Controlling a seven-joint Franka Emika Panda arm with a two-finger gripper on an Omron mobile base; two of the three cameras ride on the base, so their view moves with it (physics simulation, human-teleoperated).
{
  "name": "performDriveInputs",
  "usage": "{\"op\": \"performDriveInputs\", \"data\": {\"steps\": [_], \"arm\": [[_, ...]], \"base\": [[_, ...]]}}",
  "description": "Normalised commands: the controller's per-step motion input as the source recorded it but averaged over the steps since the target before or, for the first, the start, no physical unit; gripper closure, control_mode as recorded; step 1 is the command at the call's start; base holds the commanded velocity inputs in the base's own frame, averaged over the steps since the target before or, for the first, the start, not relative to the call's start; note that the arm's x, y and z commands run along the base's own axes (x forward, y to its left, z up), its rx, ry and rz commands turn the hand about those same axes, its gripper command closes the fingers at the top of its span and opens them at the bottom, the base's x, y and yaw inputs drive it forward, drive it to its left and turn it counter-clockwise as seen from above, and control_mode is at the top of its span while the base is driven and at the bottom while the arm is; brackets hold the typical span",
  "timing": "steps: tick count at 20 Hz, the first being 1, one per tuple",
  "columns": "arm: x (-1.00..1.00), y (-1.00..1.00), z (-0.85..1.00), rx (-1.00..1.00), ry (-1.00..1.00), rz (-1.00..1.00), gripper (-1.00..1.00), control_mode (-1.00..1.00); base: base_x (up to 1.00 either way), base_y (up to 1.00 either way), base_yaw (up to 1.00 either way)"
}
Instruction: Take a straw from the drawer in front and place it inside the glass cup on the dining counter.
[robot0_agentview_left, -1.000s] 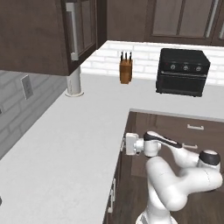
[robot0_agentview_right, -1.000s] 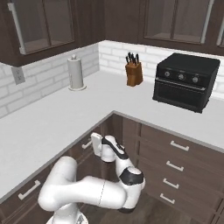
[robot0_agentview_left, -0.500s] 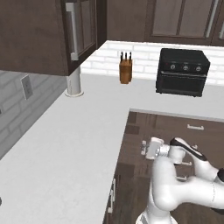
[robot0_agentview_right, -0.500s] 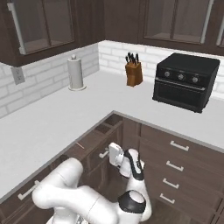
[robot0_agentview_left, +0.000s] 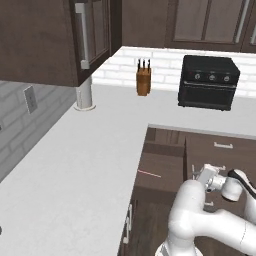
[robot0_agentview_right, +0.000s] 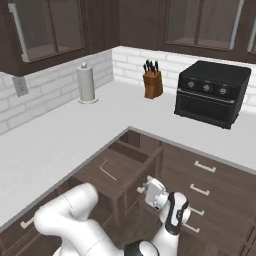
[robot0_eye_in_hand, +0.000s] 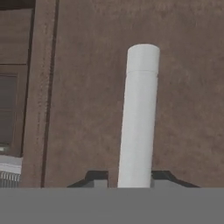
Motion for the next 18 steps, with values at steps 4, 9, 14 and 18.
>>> {"op": "performDriveInputs", "data": {"steps": [4,9,14,18], "arm": [[-0.26,-0.89,0.18,0.0,0.14,0.01,-1.0,-1.0],[-0.39,-0.82,0.37,-0.09,0.04,0.0,-1.0,-1.0],[-0.47,-0.35,0.34,-0.32,0.0,0.0,-1.0,-1.0],[-0.33,0.0,0.0,-0.52,0.05,0.0,-1.0,-1.0]], "base": [[0.0,0.0,0.0],[0.0,0.0,0.0],[0.0,0.0,0.0],[0.0,0.0,0.0]]}}
